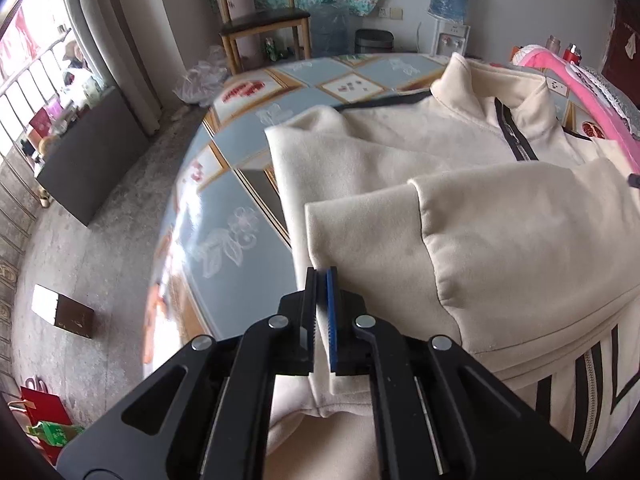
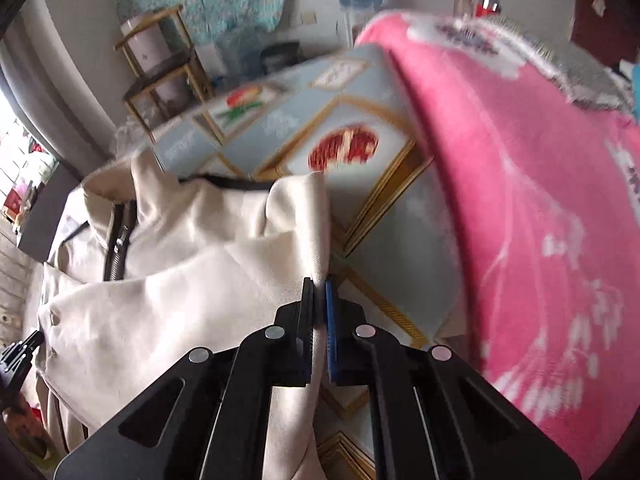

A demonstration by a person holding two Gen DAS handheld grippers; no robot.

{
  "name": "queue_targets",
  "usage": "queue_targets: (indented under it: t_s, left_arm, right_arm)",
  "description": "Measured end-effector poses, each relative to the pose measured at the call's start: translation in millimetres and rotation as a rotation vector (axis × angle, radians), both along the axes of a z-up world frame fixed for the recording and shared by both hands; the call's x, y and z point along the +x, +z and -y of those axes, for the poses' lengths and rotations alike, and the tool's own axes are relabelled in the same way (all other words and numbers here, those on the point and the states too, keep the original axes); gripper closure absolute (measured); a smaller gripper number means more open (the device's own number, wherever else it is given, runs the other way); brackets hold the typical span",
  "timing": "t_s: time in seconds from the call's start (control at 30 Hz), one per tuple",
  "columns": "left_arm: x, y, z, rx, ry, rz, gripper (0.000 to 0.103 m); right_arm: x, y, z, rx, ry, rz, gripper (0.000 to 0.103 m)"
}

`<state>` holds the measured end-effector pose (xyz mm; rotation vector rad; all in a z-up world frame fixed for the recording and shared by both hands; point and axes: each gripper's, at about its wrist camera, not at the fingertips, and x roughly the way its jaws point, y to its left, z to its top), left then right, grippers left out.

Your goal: Fold large clothes

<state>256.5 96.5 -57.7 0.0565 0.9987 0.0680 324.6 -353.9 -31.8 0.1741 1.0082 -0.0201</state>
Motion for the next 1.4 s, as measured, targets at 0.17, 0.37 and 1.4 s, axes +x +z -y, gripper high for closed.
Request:
queue_targets:
  t_s: [0.17,0.37,1.4]
  left_arm:
    - [10.8,1.4,-15.1,0.046,0.061,-0.001,0.103]
    - [-6.5,17.3,-47.1,-0.050,0.129,0.037,0.103]
    - [-37.6,18.3,27.4,-0.085,-0.105,-0.061,0.049]
  right_arm:
    - [-5.3,-10.5,-6.9,-0.104,-0.004,-0.002,0.098]
    - [-12.2,-8.4,-0.1,-0.092,-0.030,-0.003,0.090]
    - [-112.8,-4.4,-144.3,-0.136,0.301,-0.050,0.037]
